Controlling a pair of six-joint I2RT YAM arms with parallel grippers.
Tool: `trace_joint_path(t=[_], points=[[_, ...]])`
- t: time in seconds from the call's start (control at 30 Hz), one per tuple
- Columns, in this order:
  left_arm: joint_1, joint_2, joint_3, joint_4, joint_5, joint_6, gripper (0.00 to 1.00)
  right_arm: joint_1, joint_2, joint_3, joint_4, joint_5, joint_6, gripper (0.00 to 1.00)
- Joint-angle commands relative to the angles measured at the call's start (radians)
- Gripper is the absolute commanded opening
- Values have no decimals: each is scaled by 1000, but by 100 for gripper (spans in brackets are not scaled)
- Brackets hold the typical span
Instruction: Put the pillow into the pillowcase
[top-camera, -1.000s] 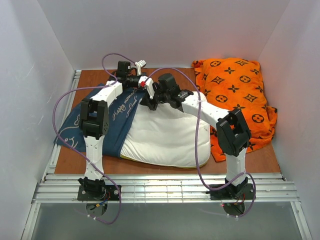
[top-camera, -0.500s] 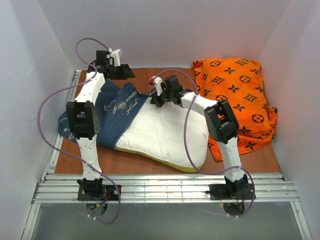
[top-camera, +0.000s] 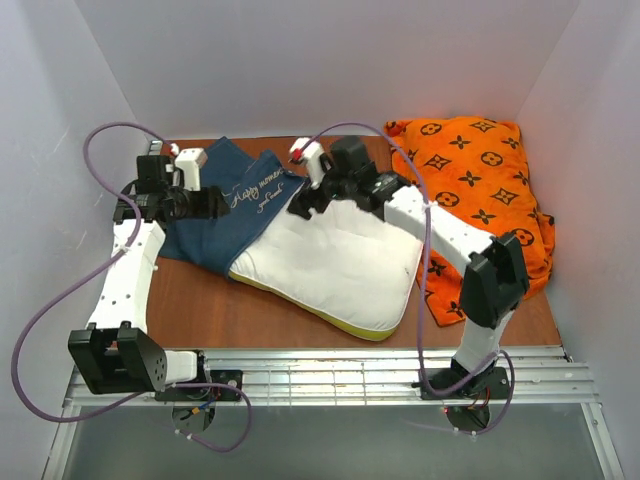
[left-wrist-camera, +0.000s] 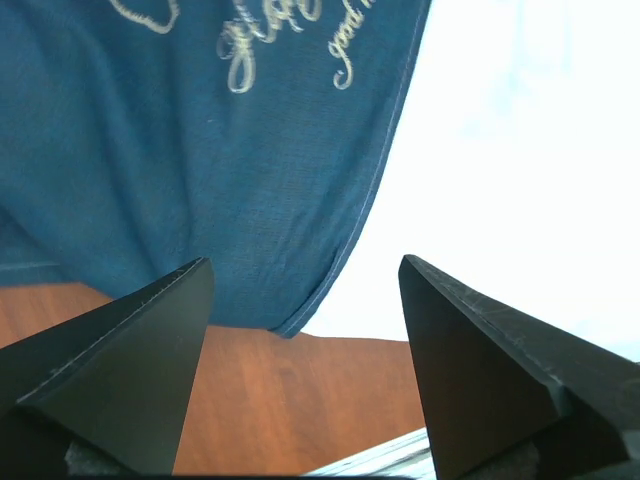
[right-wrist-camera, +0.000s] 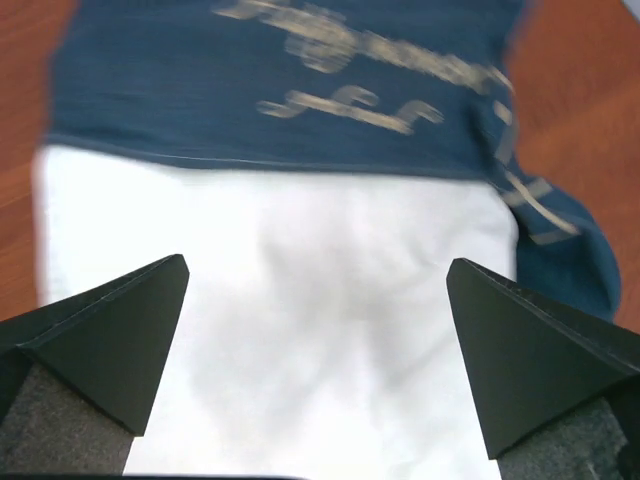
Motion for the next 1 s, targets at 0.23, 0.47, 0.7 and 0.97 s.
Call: trace_joint_path(t=[0.23,0.47,0.7,0.97], points=[[261,8,-19,-100,214,-75,73,434,116,-46,-141,374,-121,99],[276,-34,-76,-120,197,-6,73,459,363,69,-140,621,-134,99],[278,-101,-228,-56,247,178,65,398,351,126,-132,520,-112,1],[201,-146,-360,137,255,289,54,309,254,221,-155,255,-50,1]])
